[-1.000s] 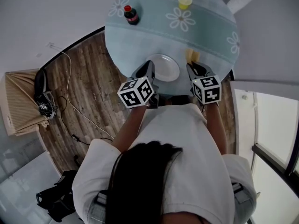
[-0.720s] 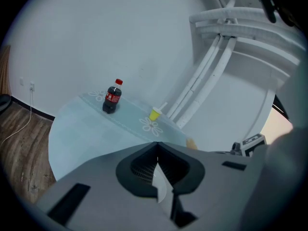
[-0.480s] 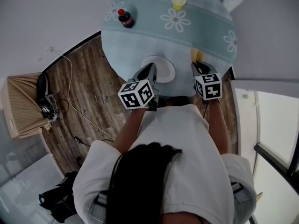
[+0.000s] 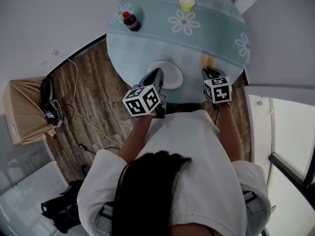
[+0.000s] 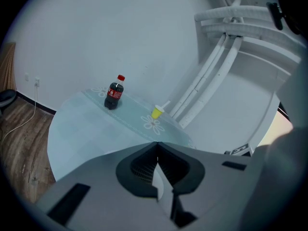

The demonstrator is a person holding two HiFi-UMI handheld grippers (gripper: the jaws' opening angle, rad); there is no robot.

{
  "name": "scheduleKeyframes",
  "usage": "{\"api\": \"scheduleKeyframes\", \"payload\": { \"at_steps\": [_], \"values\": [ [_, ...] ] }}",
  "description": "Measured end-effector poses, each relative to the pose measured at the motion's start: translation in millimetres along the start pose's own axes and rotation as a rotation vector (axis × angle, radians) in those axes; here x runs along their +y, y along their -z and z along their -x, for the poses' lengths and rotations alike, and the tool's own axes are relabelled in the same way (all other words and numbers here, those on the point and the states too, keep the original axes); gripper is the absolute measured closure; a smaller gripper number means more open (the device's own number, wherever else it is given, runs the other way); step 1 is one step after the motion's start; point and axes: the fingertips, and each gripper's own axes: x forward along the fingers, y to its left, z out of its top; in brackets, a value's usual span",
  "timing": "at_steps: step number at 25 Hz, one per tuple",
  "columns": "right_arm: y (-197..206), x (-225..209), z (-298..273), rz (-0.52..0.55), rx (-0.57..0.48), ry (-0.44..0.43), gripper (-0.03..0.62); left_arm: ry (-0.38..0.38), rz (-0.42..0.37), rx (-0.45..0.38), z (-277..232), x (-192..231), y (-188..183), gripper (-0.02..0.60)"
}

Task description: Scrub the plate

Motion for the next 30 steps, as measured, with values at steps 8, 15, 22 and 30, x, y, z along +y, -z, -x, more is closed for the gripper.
{"api": "scheduleKeyframes", "payload": {
  "at_steps": [8,15,22,30],
  "values": [
    [15.4,-2.7,-13.0,-0.018,0.058,0.0,0.533,0.049,0.019,0.036,-7.7,-9.7,7.1,0.572],
    [23.4,-3.5,-20.0,-0.034,0.085,-0.012,0.533,0.037,-0.007,0.052,-12.1,-13.0,11.5,0.572],
    [33.1,-1.0,-28.0,-0.044,0.12,-0.028,0.533,0.006,0.006,0.065,-11.5,-4.2,14.6,0.572],
    [33.0,1.1,-30.2,-0.061,0.133,-0.033,0.533,-0.001,0.006,0.068,-10.9,-0.9,12.5,0.572]
  ]
}}
